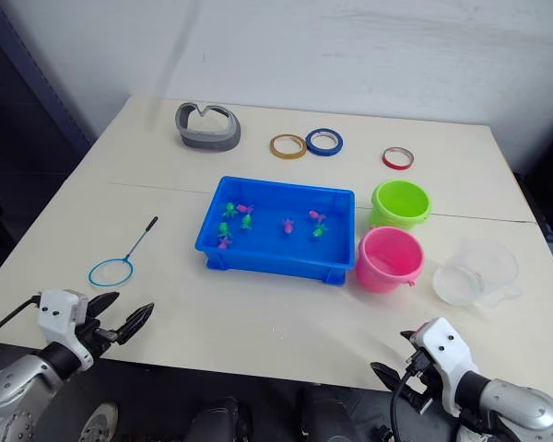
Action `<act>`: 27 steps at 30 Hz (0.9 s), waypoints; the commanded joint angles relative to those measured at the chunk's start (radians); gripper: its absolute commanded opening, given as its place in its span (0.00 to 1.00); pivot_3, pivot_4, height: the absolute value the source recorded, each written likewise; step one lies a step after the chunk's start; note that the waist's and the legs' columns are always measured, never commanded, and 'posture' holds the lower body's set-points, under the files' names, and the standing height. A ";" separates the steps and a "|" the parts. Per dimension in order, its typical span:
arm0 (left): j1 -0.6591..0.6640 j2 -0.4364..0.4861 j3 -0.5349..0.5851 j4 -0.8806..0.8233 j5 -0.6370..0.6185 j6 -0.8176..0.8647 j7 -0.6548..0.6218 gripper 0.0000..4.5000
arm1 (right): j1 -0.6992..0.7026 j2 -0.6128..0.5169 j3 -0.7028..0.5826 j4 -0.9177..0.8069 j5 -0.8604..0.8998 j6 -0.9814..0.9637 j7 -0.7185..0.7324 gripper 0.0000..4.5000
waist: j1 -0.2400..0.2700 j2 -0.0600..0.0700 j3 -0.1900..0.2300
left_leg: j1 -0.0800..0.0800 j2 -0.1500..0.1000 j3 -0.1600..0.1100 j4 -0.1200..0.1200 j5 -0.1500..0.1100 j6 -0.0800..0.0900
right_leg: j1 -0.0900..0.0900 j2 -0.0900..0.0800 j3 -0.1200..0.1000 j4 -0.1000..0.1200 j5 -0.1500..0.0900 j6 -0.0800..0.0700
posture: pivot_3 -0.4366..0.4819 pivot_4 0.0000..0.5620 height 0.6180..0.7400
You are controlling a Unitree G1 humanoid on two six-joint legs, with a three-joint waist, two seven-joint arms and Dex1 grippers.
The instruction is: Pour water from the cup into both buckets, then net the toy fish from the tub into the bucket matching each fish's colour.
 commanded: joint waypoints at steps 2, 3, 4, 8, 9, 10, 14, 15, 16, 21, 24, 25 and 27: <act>0.015 0.024 -0.003 -0.018 0.007 -0.024 -0.024 0.99 | -0.027 0.001 -0.015 -0.017 0.009 -0.011 0.000 1.00 | -0.001 0.000 0.000 | 0.000 0.000 0.000 0.000 0.000 0.000 | 0.000 0.000 0.000 0.000 0.000 0.000 | 0.48 0.27 0.61; 0.016 0.024 0.000 -0.018 0.001 -0.025 -0.028 0.99 | -0.039 -0.001 -0.009 -0.009 0.008 -0.013 0.002 1.00 | -0.002 0.000 0.000 | 0.000 0.000 0.000 0.000 0.000 0.000 | 0.000 0.000 0.000 0.000 0.000 0.000 | 0.48 0.27 0.61; 0.016 0.024 0.003 -0.018 -0.003 -0.026 -0.029 0.99 | -0.050 -0.003 -0.004 -0.001 0.006 -0.014 0.004 1.00 | -0.002 0.000 0.000 | 0.000 0.000 0.000 0.000 0.000 0.000 | 0.000 0.000 0.000 0.000 0.000 0.000 | 0.48 0.27 0.61; 0.015 0.028 0.003 -0.015 0.000 -0.030 -0.036 0.99 | -0.063 -0.005 -0.002 0.007 0.003 -0.013 0.011 1.00 | 0.000 0.000 0.000 | 0.000 0.000 0.000 0.000 0.000 0.000 | 0.000 0.000 0.000 0.000 0.000 0.000 | 0.48 0.27 0.61; 0.015 0.029 0.003 -0.015 0.000 -0.030 -0.036 0.99 | -0.064 -0.005 -0.002 0.007 0.002 -0.013 0.012 1.00 | 0.000 0.000 0.000 | 0.000 0.000 0.000 0.000 0.000 0.000 | 0.000 0.000 0.000 0.000 0.000 0.000 | 0.48 0.27 0.61; 0.016 0.028 0.003 -0.015 -0.002 -0.029 -0.038 0.99 | -0.065 -0.006 -0.002 0.009 0.001 -0.014 0.014 1.00 | 0.000 0.000 0.000 | 0.000 0.000 0.000 0.000 0.000 0.000 | 0.000 0.000 0.000 0.000 0.000 0.000 | 0.48 0.27 0.61; 0.015 0.031 0.007 -0.016 -0.008 -0.028 -0.044 0.99 | -0.067 -0.010 -0.003 0.012 -0.002 -0.016 0.020 1.00 | 0.000 0.000 0.000 | 0.000 0.000 0.000 0.000 0.000 0.000 | 0.000 0.000 0.000 0.000 0.000 0.000 | 0.48 0.27 0.61; 0.015 0.032 0.008 -0.016 -0.009 -0.027 -0.046 0.99 | -0.067 -0.011 -0.004 0.013 -0.002 -0.015 0.021 1.00 | 0.000 0.000 0.000 | 0.000 0.000 0.000 0.000 0.000 0.000 | 0.000 0.000 0.000 0.000 0.000 0.000 | 0.48 0.27 0.61; 0.015 0.032 0.008 -0.016 -0.009 -0.027 -0.048 0.99 | -0.066 -0.011 -0.005 0.013 -0.003 -0.016 0.023 1.00 | 0.000 0.000 0.000 | 0.000 0.000 0.000 0.000 0.000 0.000 | 0.000 0.000 0.000 0.000 0.000 0.000 | 0.48 0.27 0.61; -0.012 0.079 0.032 0.026 -0.023 0.005 -0.073 0.99 | -0.063 -0.006 -0.011 0.021 -0.003 -0.010 0.019 1.00 | 0.000 0.000 0.000 | 0.000 0.000 0.000 0.000 0.000 0.000 | 0.000 0.000 0.000 0.001 0.000 0.000 | 0.48 0.27 0.61; -0.127 0.235 0.056 0.167 -0.049 0.016 -0.202 0.99 | -0.047 0.003 -0.061 0.045 0.001 -0.004 0.007 1.00 | 0.002 -0.001 0.000 | 0.001 0.000 0.000 0.000 0.001 -0.001 | 0.000 0.000 0.000 0.002 0.000 -0.001 | 0.48 0.27 0.61; -0.159 0.268 0.049 0.191 -0.054 0.017 -0.230 0.99 | -0.044 0.004 -0.079 0.056 0.001 -0.004 0.003 1.00 | 0.002 0.000 0.000 | 0.000 0.000 -0.002 0.000 0.002 -0.003 | -0.001 0.000 -0.002 0.002 0.000 -0.001 | 0.48 0.27 0.61; -0.323 0.358 -0.003 0.244 -0.082 0.052 -0.304 0.99 | -0.034 0.021 -0.143 0.084 -0.002 -0.001 -0.025 1.00 | 0.004 0.001 0.001 | 0.000 0.000 -0.002 0.000 0.002 -0.003 | 0.000 0.000 -0.003 0.002 0.000 -0.002 | 0.48 0.27 0.61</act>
